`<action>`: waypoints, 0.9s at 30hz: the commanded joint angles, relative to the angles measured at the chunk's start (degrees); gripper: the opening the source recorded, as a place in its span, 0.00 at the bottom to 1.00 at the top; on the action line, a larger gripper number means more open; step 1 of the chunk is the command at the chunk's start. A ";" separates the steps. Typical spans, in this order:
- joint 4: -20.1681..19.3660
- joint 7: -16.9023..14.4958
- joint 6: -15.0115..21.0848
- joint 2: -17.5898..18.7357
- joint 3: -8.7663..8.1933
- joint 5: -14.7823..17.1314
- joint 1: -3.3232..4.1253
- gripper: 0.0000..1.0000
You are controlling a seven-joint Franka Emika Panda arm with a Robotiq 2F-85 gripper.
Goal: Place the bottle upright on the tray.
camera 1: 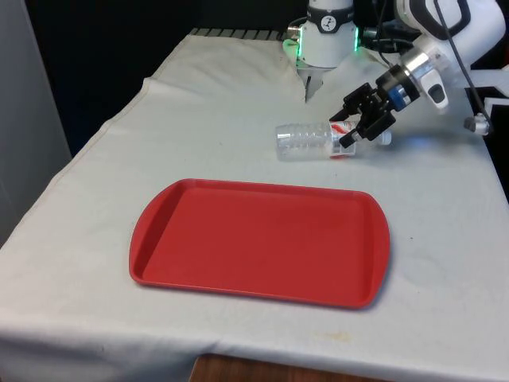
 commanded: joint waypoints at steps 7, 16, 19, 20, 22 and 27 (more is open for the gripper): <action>1.26 0.40 -1.38 1.49 0.11 -0.29 0.57 1.00; 2.58 1.38 -3.38 3.27 0.74 -0.57 0.63 1.00; 2.92 1.66 -3.27 4.01 0.57 -0.74 0.63 1.00; 2.98 1.66 -3.21 4.13 0.57 -0.74 0.57 1.00; 2.86 1.26 -3.44 4.01 0.69 -0.06 0.52 1.00; 3.09 1.43 -3.21 4.30 0.40 -0.40 0.46 1.00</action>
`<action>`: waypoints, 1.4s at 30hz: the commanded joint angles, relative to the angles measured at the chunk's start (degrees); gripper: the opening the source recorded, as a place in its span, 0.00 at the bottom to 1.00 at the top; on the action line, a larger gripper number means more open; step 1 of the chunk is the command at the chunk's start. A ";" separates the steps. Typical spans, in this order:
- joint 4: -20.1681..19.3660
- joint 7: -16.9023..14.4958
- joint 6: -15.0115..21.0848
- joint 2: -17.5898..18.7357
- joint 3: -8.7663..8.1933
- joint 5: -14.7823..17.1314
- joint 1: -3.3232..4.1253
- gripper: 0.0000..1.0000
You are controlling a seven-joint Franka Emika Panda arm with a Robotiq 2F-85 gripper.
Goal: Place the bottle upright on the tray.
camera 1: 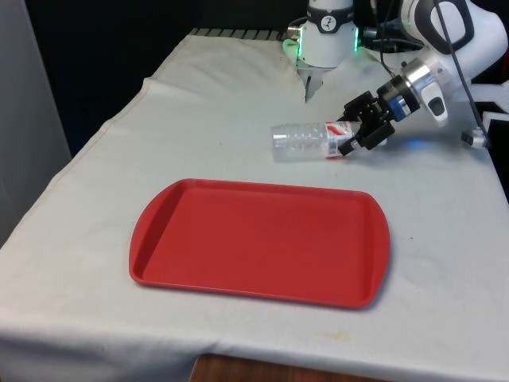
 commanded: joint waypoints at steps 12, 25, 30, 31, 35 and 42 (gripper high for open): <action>-0.06 0.00 0.06 0.00 0.00 -0.06 0.00 1.00; 0.17 0.17 -0.11 0.40 0.06 0.00 0.17 1.00; 0.34 0.17 -0.17 0.69 0.11 0.00 0.23 0.85; 0.06 0.00 0.00 0.40 0.17 0.00 0.06 0.80; 0.46 0.23 -0.34 0.80 0.17 0.00 0.23 0.59; 0.63 0.34 -1.15 0.92 0.63 -0.11 0.06 0.43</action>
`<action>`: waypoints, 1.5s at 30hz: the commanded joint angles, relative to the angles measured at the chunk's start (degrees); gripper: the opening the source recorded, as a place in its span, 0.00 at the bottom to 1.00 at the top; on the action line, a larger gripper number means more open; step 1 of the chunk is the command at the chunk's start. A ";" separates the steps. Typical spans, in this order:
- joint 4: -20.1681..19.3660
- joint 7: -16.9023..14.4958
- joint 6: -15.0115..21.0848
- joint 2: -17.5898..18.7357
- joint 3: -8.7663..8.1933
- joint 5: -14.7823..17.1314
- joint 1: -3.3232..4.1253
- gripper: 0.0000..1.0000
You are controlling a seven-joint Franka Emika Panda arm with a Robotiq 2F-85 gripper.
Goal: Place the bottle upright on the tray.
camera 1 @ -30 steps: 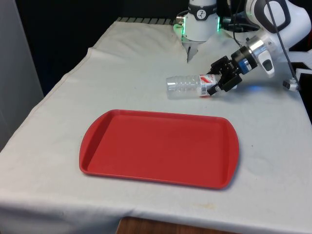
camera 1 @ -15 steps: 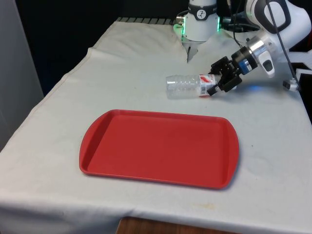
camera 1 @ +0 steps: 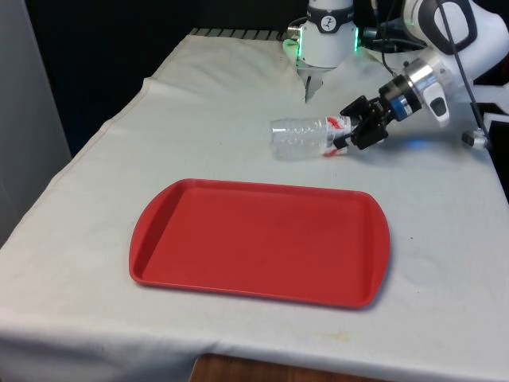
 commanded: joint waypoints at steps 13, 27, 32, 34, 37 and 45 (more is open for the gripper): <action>0.06 -0.23 -0.11 -0.46 0.29 0.17 -0.23 0.33; -0.63 -1.89 2.81 -3.61 0.23 1.49 -0.97 0.33; -0.80 -2.35 3.95 -4.47 0.23 1.89 -1.26 0.33; -0.52 -2.06 3.32 -4.24 0.00 1.55 -0.86 0.33; -1.15 -3.78 4.41 -6.07 0.23 2.81 -1.49 0.33; -1.32 -6.88 4.41 -8.82 0.17 4.98 -1.43 0.33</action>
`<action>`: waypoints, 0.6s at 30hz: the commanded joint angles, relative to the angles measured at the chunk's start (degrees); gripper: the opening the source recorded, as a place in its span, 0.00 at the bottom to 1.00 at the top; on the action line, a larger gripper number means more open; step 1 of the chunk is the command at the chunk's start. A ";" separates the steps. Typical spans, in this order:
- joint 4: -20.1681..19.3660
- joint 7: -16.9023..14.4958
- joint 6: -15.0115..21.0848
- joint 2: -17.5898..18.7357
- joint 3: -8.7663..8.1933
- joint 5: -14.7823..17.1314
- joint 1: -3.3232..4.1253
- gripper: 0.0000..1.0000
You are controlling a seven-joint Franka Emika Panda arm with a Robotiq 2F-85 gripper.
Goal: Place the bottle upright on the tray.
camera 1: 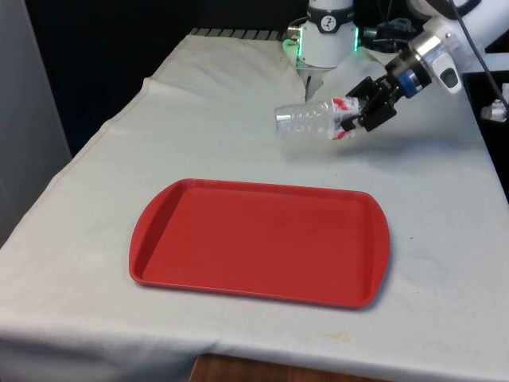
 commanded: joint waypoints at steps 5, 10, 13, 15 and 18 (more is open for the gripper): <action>-0.29 -2.01 0.00 -1.72 0.00 1.38 0.00 0.33; -0.74 -4.24 0.29 -3.84 0.17 3.04 -0.23 0.33; -0.86 -5.79 0.17 -5.16 0.17 4.07 -0.23 0.33; -0.80 -6.19 0.11 -5.50 0.17 4.35 -0.23 0.33; -0.80 -7.62 0.06 -6.65 0.11 5.33 -0.23 0.33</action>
